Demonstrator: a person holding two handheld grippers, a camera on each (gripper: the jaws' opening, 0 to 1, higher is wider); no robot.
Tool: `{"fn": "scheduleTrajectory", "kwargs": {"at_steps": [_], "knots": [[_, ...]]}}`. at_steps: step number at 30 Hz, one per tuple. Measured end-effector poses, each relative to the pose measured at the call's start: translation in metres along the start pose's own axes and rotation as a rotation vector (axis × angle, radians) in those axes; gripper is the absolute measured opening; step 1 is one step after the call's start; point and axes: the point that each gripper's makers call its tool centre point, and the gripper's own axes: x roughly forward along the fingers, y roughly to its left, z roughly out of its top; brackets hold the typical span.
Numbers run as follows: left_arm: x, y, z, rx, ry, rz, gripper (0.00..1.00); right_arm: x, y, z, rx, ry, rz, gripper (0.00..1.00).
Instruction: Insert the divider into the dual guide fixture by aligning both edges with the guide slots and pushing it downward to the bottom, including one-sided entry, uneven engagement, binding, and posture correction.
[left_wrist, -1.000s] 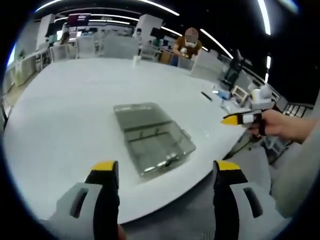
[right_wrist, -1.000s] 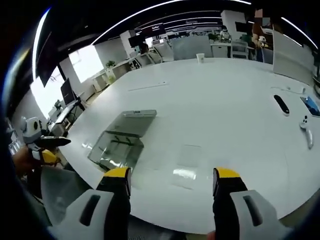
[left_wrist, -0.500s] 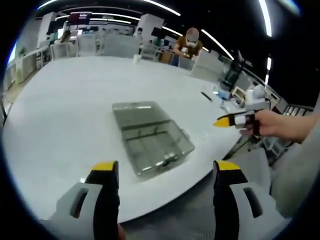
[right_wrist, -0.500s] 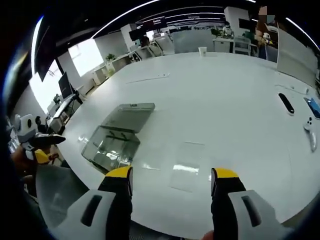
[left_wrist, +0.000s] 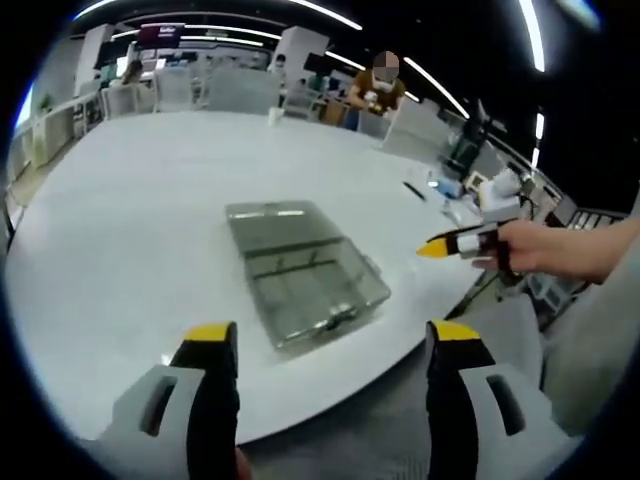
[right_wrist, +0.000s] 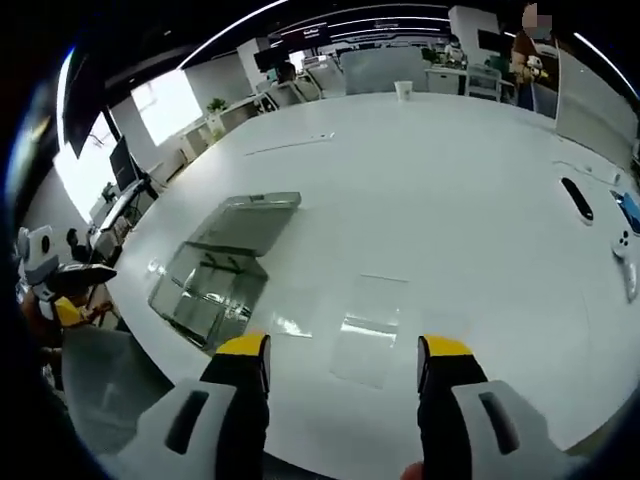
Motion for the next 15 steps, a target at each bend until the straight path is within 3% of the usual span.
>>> {"fn": "scheduleTrajectory", "kwargs": {"at_steps": [15], "knots": [[-0.001, 0.005, 0.001, 0.007, 0.014, 0.015, 0.74, 0.022, -0.005, -0.001, -0.008, 0.036, -0.008, 0.51]]}}
